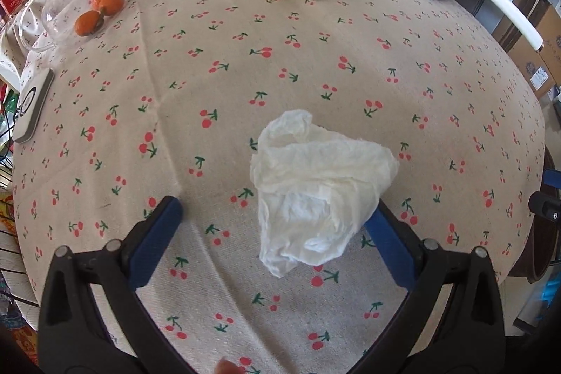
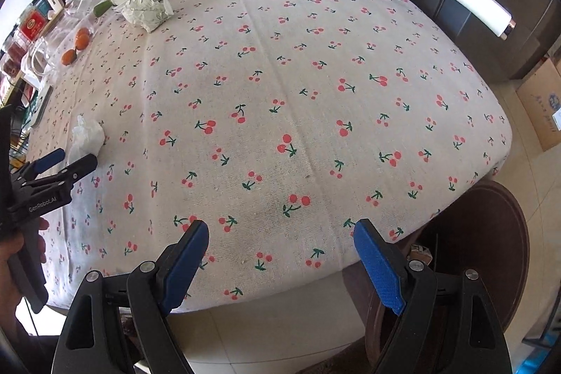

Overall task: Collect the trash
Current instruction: 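Grasp a white tissue with the left tool while the right tool grasps the other tissue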

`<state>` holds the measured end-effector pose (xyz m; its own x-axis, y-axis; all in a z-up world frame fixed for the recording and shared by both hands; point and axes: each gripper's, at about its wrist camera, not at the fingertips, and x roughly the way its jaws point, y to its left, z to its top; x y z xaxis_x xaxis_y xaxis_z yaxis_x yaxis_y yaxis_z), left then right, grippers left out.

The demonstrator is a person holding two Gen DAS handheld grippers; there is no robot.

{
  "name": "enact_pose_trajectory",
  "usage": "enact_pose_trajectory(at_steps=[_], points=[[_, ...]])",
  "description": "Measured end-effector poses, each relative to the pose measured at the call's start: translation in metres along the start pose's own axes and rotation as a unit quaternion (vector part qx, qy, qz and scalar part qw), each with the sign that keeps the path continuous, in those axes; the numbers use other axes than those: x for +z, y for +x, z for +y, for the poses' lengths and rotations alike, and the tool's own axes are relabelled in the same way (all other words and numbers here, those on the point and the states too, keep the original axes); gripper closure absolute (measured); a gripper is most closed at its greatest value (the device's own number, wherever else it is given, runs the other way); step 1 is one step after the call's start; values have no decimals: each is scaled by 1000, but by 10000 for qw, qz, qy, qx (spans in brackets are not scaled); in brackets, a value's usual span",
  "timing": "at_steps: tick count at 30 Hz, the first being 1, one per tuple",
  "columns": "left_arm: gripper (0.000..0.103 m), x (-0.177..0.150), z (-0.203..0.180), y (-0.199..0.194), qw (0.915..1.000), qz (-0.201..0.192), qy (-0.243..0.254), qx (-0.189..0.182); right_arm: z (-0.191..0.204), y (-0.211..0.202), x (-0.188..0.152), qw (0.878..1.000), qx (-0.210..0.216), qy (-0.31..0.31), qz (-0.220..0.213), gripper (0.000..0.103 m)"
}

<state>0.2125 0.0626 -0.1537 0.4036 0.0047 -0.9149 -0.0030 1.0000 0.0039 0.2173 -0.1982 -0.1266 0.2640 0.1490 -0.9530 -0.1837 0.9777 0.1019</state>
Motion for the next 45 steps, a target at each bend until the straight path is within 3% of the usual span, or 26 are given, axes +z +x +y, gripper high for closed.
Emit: enact_pose_trajectory(at_steps=[6, 8, 10, 14, 16, 19, 23, 30, 34, 39, 45], points=[[0, 1, 2, 0, 9999, 5, -160, -28, -5, 6, -6, 9999, -134, -41, 99, 17], [7, 1, 3, -3, 9995, -123, -210, -176, -6, 6, -9, 9997, -200, -62, 97, 17], [25, 3, 2, -7, 9990, -214, -211, -342, -6, 5, -12, 9996, -249, -76, 88, 17], [49, 8, 4, -9, 9961, -277, -384, -739, -9, 3, -20, 9995, -301, -60, 83, 17], [67, 9, 6, -10, 9931, -276, -582, -980, -9, 2, -22, 9995, -306, -27, 94, 17], [84, 10, 8, -14, 9899, -289, -762, -1161, -6, 0, -27, 9995, -290, 18, 130, 17], [88, 13, 11, -34, 9904, -492, -654, -1114, 1, -11, -23, 9999, -112, 110, 4, 17], [88, 17, 51, -74, 9906, -811, -708, -844, 40, -23, 30, 9980, 221, 243, -541, 17], [88, 11, 80, -90, 9876, -947, -914, -851, 76, -9, 73, 9966, 275, 195, -746, 17], [88, 5, 98, -97, 9897, -1014, -865, -526, 127, 17, 127, 9950, 383, 117, -919, 17], [88, 10, 112, -99, 9869, -971, -1010, -796, 184, 45, 173, 9945, 139, -274, -1004, 17]])
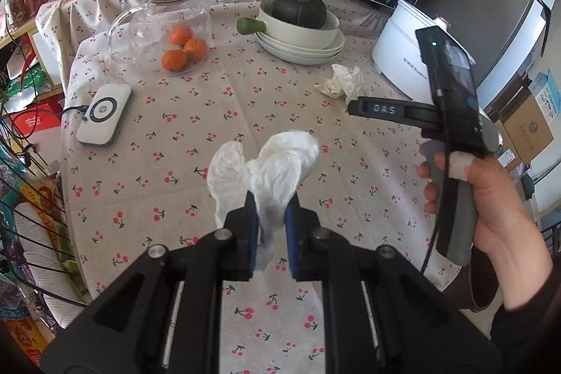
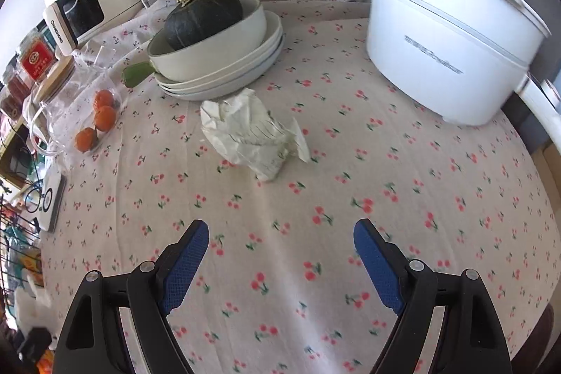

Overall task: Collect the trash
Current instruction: 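Grasp a white tissue with the left tool while the right tool grasps the other tissue, then carry both tissues over the brown bin and open both tools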

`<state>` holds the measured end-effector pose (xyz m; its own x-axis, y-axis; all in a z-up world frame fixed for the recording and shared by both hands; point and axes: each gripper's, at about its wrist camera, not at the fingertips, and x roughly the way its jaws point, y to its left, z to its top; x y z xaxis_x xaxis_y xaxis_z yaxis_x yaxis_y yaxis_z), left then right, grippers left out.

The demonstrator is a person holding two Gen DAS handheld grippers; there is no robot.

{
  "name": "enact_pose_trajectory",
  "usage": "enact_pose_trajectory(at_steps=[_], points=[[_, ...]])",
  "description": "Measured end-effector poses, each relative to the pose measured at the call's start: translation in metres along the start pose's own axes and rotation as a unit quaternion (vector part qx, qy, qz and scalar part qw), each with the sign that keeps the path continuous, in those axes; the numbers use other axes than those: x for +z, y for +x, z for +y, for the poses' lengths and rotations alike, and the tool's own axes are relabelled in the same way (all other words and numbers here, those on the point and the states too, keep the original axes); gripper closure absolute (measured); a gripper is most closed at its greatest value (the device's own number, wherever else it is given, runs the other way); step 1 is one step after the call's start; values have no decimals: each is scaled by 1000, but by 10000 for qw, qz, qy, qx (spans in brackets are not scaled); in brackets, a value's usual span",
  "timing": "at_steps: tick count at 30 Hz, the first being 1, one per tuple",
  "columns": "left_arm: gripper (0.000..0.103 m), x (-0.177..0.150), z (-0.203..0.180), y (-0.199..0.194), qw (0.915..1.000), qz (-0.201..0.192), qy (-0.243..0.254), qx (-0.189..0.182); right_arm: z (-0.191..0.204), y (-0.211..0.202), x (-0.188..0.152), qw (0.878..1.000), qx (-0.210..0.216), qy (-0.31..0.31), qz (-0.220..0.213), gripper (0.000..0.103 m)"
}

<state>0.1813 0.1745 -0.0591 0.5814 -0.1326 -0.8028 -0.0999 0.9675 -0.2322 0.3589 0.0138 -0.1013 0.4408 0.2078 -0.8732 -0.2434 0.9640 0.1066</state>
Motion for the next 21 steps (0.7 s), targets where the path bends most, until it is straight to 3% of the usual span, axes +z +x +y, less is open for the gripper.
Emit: enact_pose_trajectory(at_steps=[7, 9, 10, 11, 14, 21], points=[[88, 5, 8, -1, 9998, -69, -200, -27, 21, 34, 34, 9983, -460, -317, -175, 21], [88, 5, 9, -1, 9997, -58, -240, -59, 22, 41, 37, 9980, -515, -347, -106, 40], [88, 6, 9, -1, 9997, -57, -237, -65, 21, 44, 37, 9981, -504, -353, -34, 58], [88, 6, 9, -1, 9997, -63, -230, -66, 19, 45, 36, 9983, -471, -329, 23, 64], [88, 6, 6, -3, 9996, -78, -244, -106, 12, 39, 33, 9990, -344, -277, 46, 71], [88, 2, -17, -14, 9996, -218, 44, -196, -15, -14, 10, 9983, -175, -542, -98, 72]])
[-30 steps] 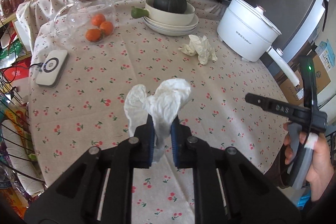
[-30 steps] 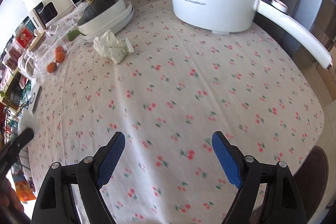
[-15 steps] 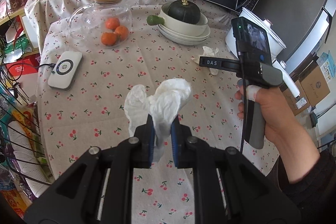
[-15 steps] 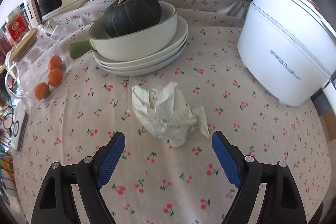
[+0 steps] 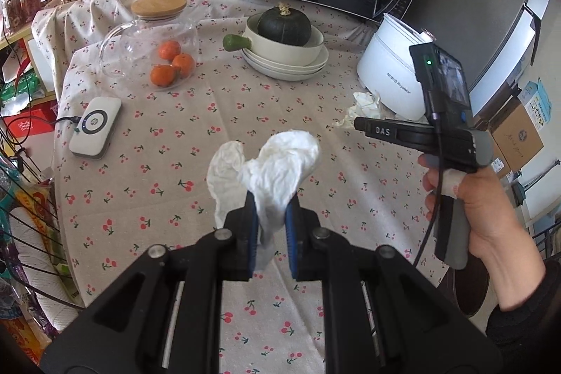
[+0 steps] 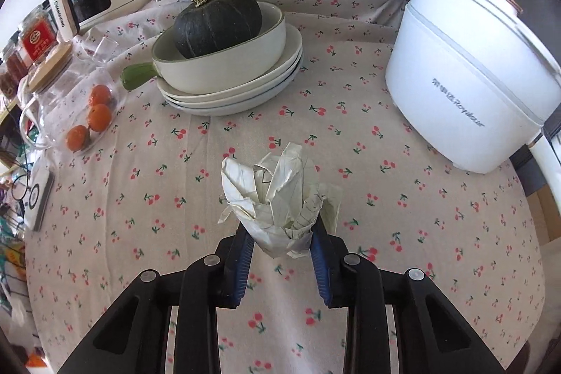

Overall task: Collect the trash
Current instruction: 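Carry both tissues over the brown bin and open both tools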

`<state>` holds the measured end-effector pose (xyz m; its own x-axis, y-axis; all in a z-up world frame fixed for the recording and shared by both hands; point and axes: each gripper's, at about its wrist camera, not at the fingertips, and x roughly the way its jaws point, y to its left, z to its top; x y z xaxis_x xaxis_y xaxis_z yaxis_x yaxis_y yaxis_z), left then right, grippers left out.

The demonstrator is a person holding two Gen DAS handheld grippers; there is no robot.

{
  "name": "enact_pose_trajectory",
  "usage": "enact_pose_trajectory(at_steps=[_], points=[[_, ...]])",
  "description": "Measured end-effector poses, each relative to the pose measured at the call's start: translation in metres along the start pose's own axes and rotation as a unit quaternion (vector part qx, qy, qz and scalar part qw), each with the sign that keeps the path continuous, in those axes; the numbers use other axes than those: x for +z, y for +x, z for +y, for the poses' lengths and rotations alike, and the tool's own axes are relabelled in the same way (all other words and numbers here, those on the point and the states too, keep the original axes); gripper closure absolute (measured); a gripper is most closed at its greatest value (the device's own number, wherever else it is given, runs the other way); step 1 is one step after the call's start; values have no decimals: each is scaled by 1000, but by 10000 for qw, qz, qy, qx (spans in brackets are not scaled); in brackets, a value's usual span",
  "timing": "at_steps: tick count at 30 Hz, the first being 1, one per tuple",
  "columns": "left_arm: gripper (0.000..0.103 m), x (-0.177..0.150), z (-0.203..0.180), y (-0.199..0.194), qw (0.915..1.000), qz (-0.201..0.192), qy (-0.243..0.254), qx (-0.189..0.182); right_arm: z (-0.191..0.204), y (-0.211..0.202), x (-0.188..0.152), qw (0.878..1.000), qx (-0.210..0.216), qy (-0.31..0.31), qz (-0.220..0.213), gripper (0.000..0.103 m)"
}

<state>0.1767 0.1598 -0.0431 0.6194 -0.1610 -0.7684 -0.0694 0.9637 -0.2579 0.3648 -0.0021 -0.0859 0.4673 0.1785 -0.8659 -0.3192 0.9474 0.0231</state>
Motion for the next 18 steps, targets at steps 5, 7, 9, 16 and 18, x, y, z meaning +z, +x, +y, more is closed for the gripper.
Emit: enact_pose_trajectory(at_steps=[5, 7, 9, 16, 18], points=[[88, -5, -19, -6, 9998, -50, 158, -86, -22, -49, -34, 9998, 94, -125, -101, 72], [88, -9, -30, -9, 9994, -76, 300, -127, -30, -67, -49, 9998, 130, -112, -129, 72], [88, -14, -43, -11, 9988, -78, 467, -148, -41, -84, -67, 9998, 141, -97, -137, 72], [88, -25, -73, -15, 9972, 0, 599, -445, -79, -135, -127, 9999, 0, 17, -140, 71], [88, -28, -85, -16, 9961, 10, 706, -528, -95, -148, -146, 9998, -57, 133, -135, 71]])
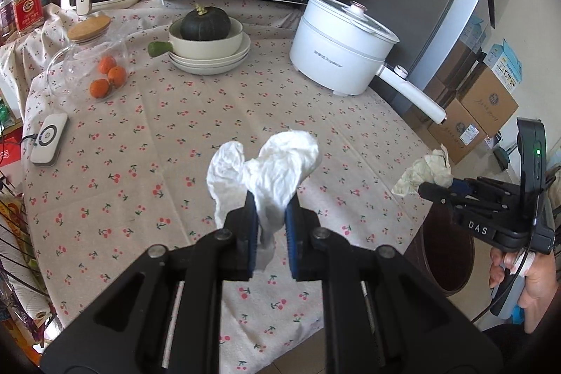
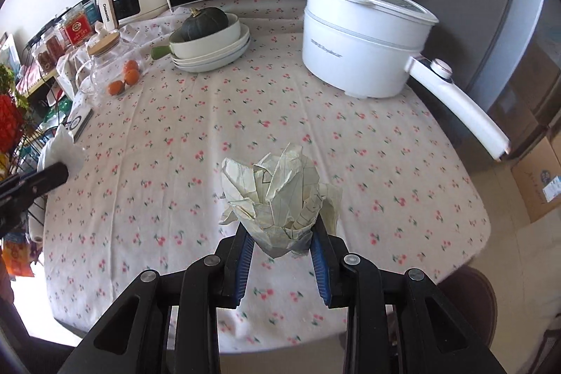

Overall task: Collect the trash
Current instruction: 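Carry both tissues over the brown bin and open both tools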

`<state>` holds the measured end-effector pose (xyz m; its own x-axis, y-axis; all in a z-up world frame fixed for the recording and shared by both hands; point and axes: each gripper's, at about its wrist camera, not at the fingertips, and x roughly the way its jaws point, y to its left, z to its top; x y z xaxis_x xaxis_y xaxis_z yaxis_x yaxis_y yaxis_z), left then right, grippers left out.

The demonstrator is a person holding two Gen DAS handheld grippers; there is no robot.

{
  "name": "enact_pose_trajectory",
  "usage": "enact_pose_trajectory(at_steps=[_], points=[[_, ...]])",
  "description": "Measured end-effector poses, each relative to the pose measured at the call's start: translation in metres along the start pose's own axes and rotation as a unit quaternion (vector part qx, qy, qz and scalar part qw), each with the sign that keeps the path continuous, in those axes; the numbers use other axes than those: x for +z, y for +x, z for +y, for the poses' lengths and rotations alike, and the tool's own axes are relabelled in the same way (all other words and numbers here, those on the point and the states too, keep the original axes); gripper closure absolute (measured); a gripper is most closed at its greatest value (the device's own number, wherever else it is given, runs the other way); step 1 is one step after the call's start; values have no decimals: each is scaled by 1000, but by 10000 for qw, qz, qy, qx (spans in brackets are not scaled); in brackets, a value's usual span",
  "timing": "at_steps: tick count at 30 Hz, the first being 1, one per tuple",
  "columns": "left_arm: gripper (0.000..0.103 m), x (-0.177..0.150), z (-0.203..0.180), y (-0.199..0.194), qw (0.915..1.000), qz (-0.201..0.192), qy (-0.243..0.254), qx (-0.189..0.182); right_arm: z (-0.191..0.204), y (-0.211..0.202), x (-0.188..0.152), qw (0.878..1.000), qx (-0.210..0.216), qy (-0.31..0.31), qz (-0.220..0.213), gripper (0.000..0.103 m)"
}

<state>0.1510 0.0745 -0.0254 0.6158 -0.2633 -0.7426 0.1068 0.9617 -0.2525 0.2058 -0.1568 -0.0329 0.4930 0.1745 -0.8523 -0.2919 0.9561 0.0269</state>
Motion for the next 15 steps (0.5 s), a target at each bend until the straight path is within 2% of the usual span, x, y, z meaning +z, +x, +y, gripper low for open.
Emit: enact_pose_trajectory(at_steps=[7, 10, 12, 15], points=[[88, -10, -45, 9, 9978, 104, 647, 8, -55, -30, -53, 9987, -206, 463, -99, 71], [88, -15, -62, 15, 9971, 243, 694, -190, -77, -38, -72, 9964, -204, 819, -38, 71], [88, -17, -75, 19, 9965, 297, 701, -331, -89, -48, -82, 9949, -134, 983, -155, 71], [88, -20, -99, 26, 9951, 325, 840, -415, -106, -60, -96, 9935, -248, 1081, -268, 70]])
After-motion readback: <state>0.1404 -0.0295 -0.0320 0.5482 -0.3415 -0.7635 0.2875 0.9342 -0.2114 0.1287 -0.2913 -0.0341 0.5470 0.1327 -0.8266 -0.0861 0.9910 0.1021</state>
